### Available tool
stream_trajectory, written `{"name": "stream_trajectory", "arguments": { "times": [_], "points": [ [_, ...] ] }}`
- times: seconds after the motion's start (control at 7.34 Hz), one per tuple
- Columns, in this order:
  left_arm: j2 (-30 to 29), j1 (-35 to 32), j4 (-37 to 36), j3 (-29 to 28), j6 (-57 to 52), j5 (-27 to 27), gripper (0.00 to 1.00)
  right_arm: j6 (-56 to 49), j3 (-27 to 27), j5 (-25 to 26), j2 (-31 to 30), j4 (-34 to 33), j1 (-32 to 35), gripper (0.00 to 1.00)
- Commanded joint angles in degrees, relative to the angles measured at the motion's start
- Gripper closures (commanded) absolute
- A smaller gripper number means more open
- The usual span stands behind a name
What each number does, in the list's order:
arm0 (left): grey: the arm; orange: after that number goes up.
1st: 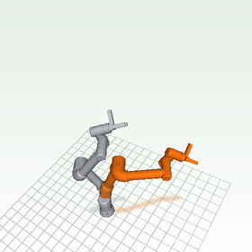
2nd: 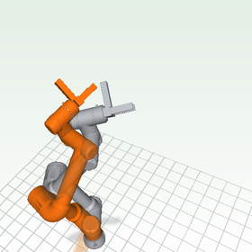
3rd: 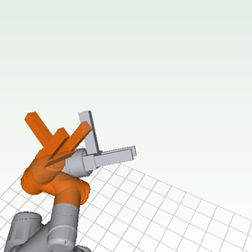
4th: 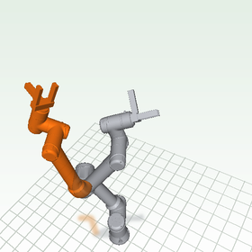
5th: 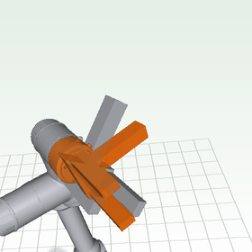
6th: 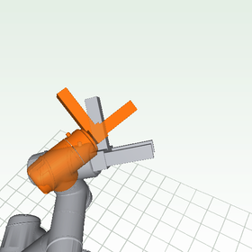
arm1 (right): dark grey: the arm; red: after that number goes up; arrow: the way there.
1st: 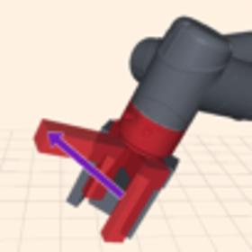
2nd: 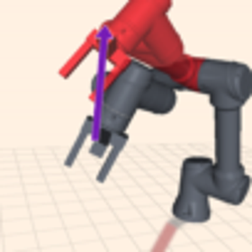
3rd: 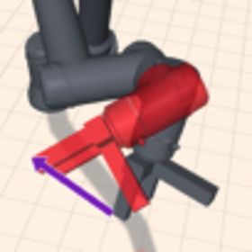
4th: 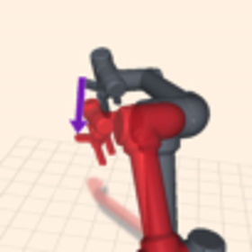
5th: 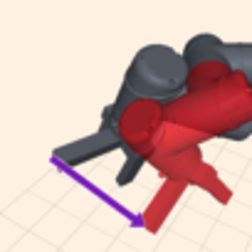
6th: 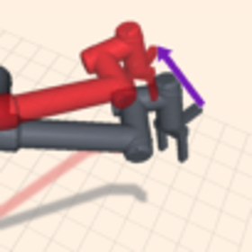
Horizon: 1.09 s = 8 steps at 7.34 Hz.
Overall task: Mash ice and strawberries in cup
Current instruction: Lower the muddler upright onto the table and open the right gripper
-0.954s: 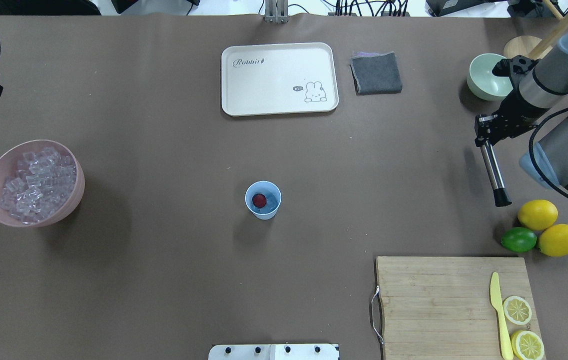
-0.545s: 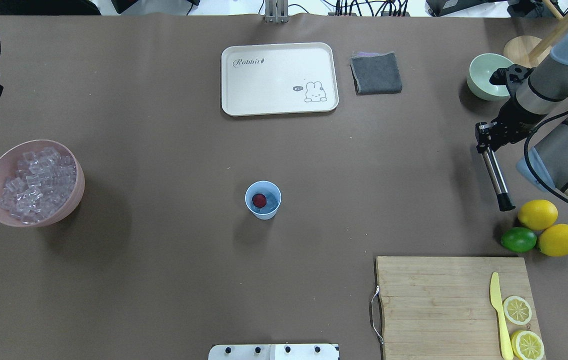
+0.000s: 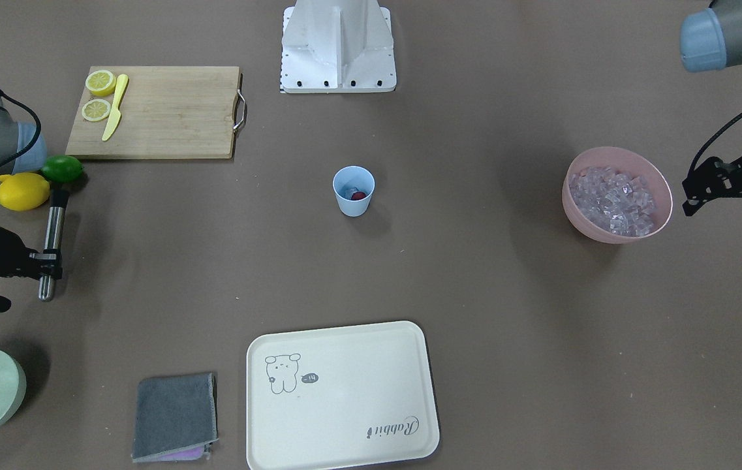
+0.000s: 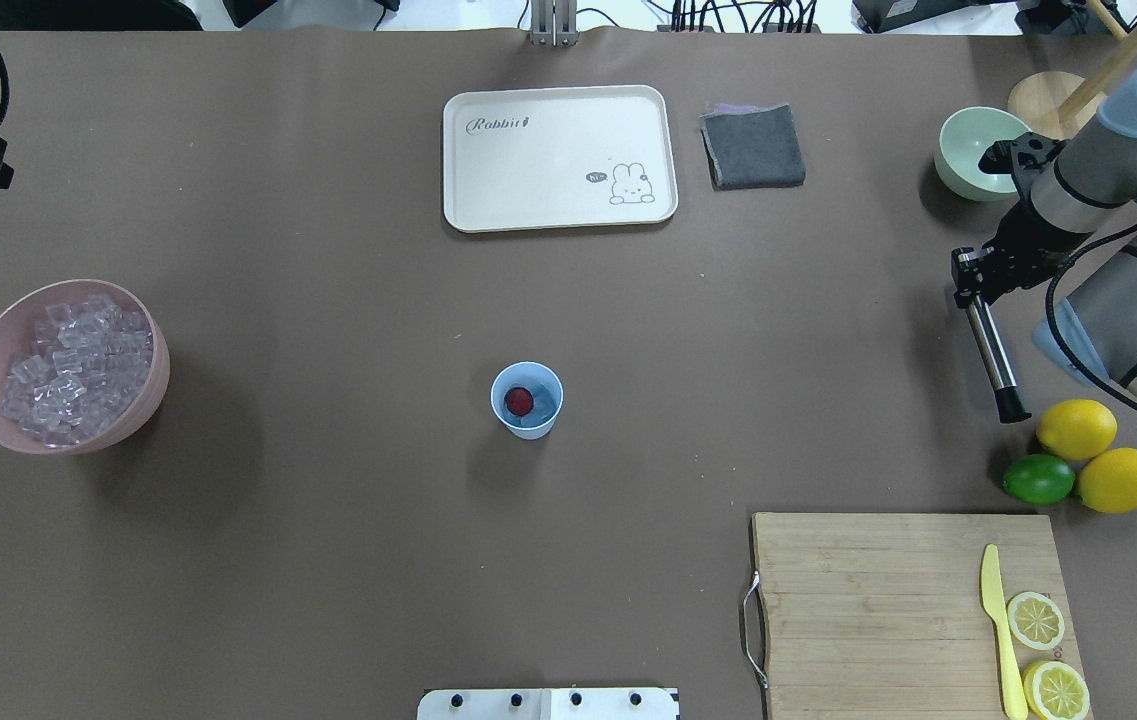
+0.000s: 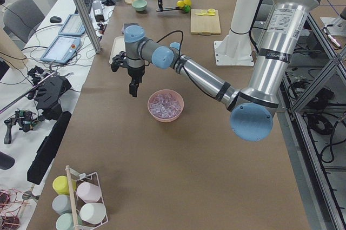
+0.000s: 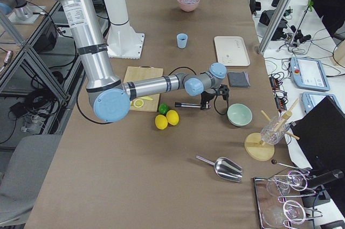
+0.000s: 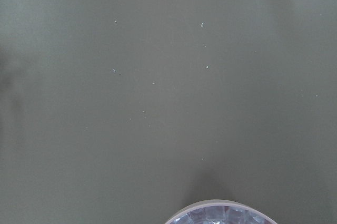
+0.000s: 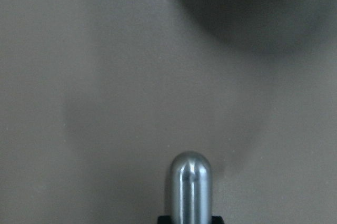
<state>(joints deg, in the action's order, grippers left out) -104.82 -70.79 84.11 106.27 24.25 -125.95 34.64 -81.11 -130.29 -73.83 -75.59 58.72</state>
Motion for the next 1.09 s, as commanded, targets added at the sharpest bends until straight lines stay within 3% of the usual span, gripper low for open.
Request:
{"name": "stream_trajectory", "arguments": {
  "times": [0.0,0.14,0.54,0.95],
  "points": [
    [-0.12,0.04,0.0,0.08,0.01,0.0,0.03,0.17,0.86,-0.05,0.0,0.44,0.0,0.56],
    [-0.29,0.04,-0.09,0.08,0.01,0.0,0.03,0.34,0.86,-0.05,-0.09,0.44,0.0,0.01],
    [-0.82,-0.05,-0.26,-0.18,-0.08,-0.09,0.03,-0.09,-2.28,-0.75,-0.43,0.53,2.18,0.0],
    [-2.4,-3.19,-6.57,-1.85,-7.32,-0.52,0.03,-5.84,-5.55,-5.21,-2.28,-0.52,12.35,0.0]
  ]
}}
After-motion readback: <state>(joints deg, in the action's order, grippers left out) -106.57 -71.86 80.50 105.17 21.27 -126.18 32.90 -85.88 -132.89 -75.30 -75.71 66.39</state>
